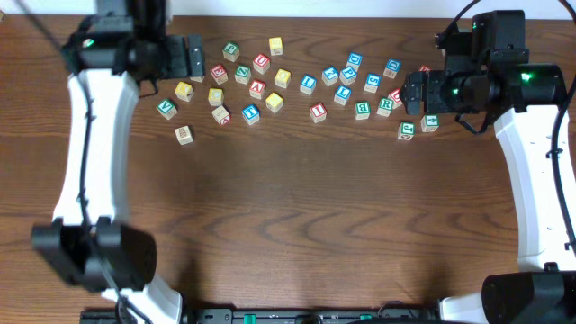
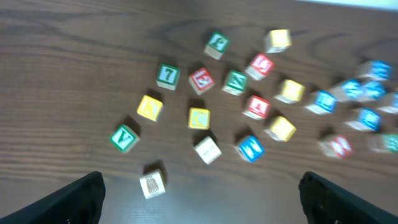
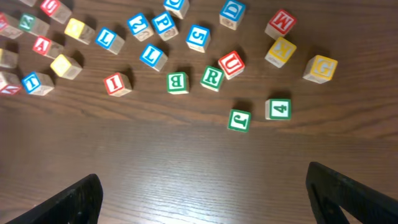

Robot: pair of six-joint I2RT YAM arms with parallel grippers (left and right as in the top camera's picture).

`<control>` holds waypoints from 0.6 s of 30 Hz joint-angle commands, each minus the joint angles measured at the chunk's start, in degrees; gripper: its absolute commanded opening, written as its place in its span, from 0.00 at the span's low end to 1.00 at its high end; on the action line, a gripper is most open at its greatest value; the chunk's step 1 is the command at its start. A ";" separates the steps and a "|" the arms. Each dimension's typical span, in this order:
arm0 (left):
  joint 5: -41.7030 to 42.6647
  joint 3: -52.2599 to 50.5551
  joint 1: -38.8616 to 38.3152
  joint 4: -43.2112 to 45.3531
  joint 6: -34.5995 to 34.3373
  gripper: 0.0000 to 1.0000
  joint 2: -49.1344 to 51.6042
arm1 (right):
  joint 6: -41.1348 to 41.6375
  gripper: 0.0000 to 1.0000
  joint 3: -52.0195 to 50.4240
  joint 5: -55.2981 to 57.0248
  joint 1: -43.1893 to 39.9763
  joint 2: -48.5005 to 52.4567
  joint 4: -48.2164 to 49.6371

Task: Spell out CORL
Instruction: 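Lower the left gripper onto a wooden block at the cluster's left edge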

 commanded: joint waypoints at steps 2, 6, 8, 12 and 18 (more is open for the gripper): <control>-9.79 2.56 -3.32 0.83 -2.16 0.95 6.62 | -0.83 0.99 1.33 -1.88 -0.02 -0.09 -0.31; -11.39 2.54 -4.50 1.46 -4.07 0.92 11.43 | -0.83 0.99 1.31 -1.86 -0.02 -0.09 -0.39; -11.41 2.54 -4.48 1.73 -4.52 0.89 13.53 | -0.83 0.99 1.31 -1.86 -0.02 -0.09 -0.57; -11.37 2.54 -4.52 3.30 -4.50 0.87 17.44 | -0.83 0.99 1.31 -1.86 -0.02 -0.09 -0.92; -11.17 2.54 -5.14 6.05 -4.52 0.83 21.99 | -0.83 0.99 1.31 -1.86 -0.02 -0.09 -0.90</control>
